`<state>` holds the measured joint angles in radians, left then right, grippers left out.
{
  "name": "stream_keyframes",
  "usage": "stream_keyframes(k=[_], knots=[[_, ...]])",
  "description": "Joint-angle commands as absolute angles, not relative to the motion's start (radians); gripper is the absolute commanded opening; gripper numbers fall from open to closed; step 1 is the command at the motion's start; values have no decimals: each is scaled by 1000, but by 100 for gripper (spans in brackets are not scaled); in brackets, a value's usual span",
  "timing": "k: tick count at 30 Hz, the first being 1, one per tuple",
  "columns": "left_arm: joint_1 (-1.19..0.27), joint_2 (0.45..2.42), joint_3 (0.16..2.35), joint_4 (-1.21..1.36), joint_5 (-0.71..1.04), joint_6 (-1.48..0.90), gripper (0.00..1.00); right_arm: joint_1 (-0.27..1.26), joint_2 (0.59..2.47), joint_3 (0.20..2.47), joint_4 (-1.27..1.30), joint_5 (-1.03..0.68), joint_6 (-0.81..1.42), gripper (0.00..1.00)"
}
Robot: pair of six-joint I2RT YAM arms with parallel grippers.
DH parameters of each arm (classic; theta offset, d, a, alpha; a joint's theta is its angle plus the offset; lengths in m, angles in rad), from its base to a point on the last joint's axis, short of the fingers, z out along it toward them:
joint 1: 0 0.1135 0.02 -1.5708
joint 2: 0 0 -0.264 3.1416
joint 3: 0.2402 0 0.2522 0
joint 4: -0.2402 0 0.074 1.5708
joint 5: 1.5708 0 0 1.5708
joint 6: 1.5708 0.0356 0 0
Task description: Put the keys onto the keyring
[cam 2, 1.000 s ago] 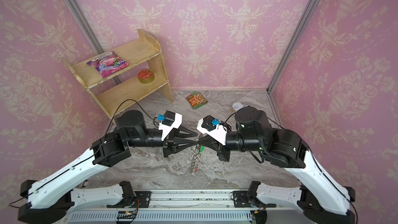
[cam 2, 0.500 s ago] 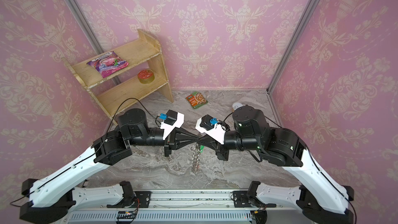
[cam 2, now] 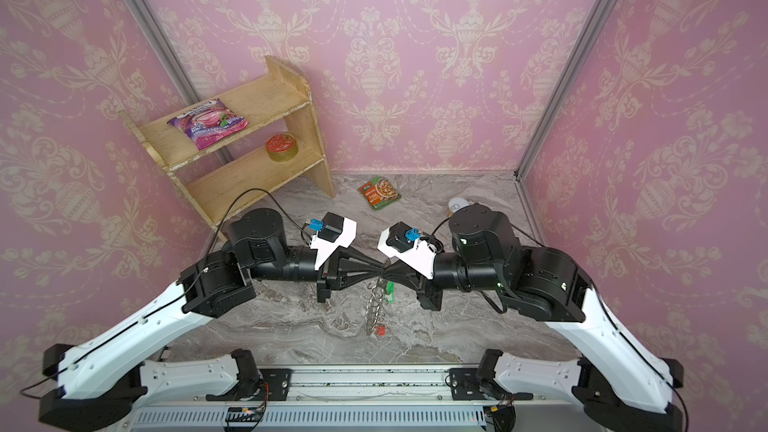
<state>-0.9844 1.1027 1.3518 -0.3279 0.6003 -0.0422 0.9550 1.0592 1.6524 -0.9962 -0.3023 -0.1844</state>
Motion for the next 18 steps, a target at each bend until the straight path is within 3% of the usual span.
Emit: stream_keyframes(k=[1, 8, 17, 18], knots=[[-983, 1108, 1376, -357, 637, -29, 10, 943, 1036, 1677, -930, -301, -195, 0], [-983, 1108, 1373, -355, 640, -26, 1, 942, 1035, 1679, -921, -304, -192, 0], [-985, 1107, 1371, -344, 623, -7, 0, 942, 1038, 1675, -914, -303, -189, 0], [-985, 1098, 1364, -330, 614, -3, 0, 942, 1034, 1672, -916, -300, -187, 4]])
